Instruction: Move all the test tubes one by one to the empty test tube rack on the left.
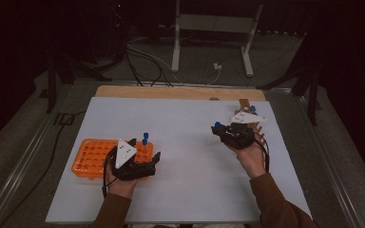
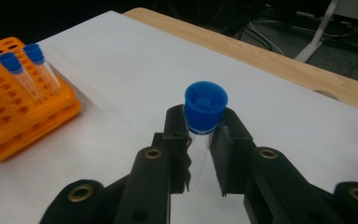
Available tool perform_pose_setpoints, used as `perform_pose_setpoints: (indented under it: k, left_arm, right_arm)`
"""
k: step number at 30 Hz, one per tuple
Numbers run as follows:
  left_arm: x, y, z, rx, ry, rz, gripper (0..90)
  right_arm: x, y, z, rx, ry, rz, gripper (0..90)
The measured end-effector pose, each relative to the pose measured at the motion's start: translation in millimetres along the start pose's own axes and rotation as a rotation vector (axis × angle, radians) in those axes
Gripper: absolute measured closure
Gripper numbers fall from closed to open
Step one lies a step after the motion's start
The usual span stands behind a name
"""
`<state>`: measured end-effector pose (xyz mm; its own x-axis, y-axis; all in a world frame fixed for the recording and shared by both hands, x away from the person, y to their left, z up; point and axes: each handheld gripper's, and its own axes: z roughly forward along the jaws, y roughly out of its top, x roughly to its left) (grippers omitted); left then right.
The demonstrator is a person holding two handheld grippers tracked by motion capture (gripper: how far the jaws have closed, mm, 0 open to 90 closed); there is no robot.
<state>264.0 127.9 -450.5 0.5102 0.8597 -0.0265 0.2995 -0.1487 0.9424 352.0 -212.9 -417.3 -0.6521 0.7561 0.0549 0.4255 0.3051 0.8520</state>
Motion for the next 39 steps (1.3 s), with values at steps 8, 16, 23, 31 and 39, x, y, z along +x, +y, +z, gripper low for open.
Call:
perform_pose_setpoints:
  k: [8,16,23,31,39]
  left_arm:
    - [-20.0,7.1,11.4,-0.002,-0.036,0.046,8.5]
    - [-34.0,5.4,30.6,0.025,-0.065,0.054,12.6]
    - [-44.8,5.2,48.6,0.061,-0.087,0.041,16.5]
    - [-57.4,6.4,64.8,0.084,-0.091,0.049,21.6]
    - [-63.7,7.0,75.3,0.086,-0.123,0.036,42.8]
  right_arm:
    - [11.9,3.2,5.7,0.017,0.024,-0.022,77.2]
    - [24.2,4.4,10.8,0.025,0.062,-0.024,77.2]
    - [36.4,6.7,15.9,0.036,0.103,-0.032,77.1]
    - [50.9,9.6,22.4,0.040,0.150,-0.036,77.1]
    - [63.1,11.3,27.2,0.043,0.173,-0.049,77.1]
